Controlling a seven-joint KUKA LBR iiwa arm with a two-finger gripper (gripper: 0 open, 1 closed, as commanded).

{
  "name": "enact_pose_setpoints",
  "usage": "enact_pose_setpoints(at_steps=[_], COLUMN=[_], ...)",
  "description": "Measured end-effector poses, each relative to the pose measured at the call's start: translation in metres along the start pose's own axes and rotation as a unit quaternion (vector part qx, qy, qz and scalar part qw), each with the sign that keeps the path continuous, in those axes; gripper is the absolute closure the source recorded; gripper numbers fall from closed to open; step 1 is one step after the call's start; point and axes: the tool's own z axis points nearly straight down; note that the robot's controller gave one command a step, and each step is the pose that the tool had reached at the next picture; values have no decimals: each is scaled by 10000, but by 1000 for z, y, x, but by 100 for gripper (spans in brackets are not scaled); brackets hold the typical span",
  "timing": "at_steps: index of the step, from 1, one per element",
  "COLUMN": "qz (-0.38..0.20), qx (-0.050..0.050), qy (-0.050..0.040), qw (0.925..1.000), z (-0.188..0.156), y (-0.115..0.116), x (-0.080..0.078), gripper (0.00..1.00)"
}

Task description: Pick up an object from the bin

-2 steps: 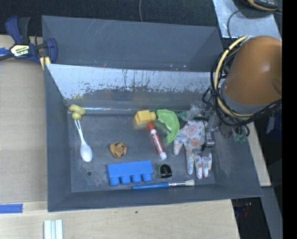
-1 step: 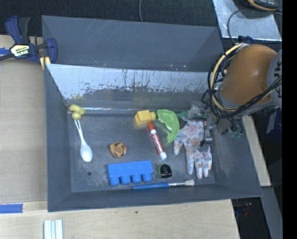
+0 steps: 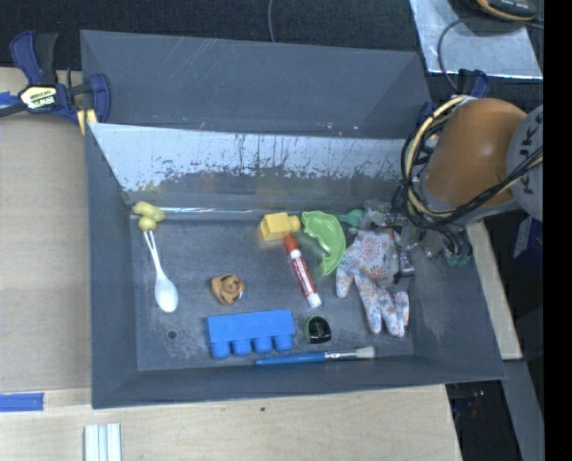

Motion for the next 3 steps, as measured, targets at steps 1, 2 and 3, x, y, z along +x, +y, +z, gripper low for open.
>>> enact_pose_setpoints(at_steps=[1,2,3], qz=[1037,2418,1570], qx=[6,4,-3], qy=[31,78,49], qw=[9946,9703,9876], z=[5,5,4], y=[9,7,9], x=[-11,-27,-17], gripper=[0,0,100])
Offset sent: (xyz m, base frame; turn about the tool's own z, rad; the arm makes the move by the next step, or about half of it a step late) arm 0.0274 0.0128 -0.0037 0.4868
